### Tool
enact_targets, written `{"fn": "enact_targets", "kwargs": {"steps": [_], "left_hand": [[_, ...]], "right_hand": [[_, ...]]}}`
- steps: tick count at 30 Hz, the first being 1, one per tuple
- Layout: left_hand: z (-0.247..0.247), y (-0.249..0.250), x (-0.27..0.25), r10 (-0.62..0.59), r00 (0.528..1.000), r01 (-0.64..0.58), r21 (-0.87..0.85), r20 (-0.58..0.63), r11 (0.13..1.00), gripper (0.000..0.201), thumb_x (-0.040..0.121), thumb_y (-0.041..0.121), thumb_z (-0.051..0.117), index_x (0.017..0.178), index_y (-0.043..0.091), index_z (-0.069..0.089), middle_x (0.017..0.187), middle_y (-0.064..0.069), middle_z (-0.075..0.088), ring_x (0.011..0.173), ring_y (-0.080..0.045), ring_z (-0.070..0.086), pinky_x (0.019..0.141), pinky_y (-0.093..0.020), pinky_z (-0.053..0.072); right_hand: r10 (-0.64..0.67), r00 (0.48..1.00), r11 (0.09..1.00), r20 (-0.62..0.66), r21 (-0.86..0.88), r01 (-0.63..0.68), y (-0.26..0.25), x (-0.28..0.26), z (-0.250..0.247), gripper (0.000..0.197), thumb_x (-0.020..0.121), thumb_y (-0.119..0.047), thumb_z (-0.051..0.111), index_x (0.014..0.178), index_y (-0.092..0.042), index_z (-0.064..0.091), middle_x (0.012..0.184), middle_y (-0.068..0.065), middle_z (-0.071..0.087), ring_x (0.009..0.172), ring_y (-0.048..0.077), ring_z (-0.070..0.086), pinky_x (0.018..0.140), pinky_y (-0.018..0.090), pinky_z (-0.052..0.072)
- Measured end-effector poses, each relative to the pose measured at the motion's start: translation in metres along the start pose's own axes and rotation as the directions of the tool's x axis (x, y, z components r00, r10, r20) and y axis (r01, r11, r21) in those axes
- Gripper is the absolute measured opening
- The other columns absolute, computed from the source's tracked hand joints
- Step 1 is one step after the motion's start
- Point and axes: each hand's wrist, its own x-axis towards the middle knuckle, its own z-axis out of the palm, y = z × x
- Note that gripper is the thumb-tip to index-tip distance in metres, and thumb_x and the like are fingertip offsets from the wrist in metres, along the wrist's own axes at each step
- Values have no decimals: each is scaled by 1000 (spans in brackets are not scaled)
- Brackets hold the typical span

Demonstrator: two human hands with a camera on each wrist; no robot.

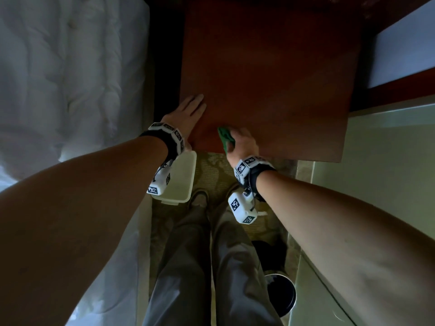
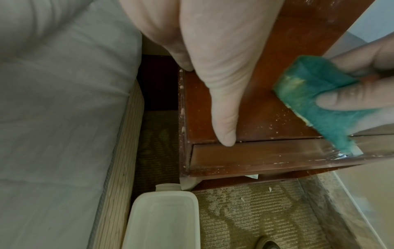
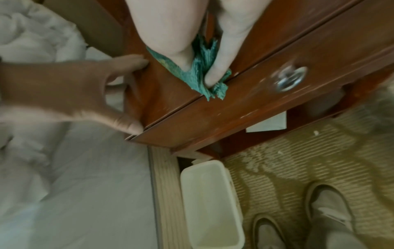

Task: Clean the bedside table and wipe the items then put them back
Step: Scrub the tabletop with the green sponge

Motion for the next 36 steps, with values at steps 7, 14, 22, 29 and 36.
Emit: {"fn": "enact_targets", "kwargs": {"steps": [7,14,22,29,36], "left_hand": [[-4,-1,0,-24,1000,23,28,18,999,132,61,23,90,155,13,-3,161,0,-17,148,-25,-8,112,-47,35],[0,-10,3,19,1000,-20,46,9,999,127,64,20,88,155,12,-2,161,-3,-16,148,-27,-6,113,-42,29],[-2,-25,5,122,992,-124,-38,-37,992,91,86,10,66,155,8,7,162,-7,-8,149,-27,-5,118,-31,6],[-3,-26,7,124,992,-124,-47,-3,991,91,85,3,61,155,10,3,162,-5,-11,149,-26,-8,118,-31,6],[2,-24,9,87,996,-87,-23,-15,996,88,88,4,57,155,12,0,162,-3,-13,149,-26,-8,121,-34,10]], "right_hand": [[-113,985,992,130,-40,120,-32,6,21,43,93,-16,52,136,-23,50,132,5,45,112,28,54,95,37,48],[-72,996,997,-50,37,74,-15,15,-2,42,92,-17,53,134,-20,54,128,5,45,115,28,48,95,40,49],[-166,985,979,51,-115,171,-21,7,18,48,92,-15,51,139,-26,50,135,2,42,115,27,48,93,35,47],[-341,899,934,274,-12,358,-61,-11,55,45,93,-12,52,135,-27,55,129,2,50,115,21,50,97,31,45],[-208,932,973,298,-33,227,-38,2,18,30,94,-28,49,118,-29,66,117,-5,55,101,17,57,86,34,50]]}}
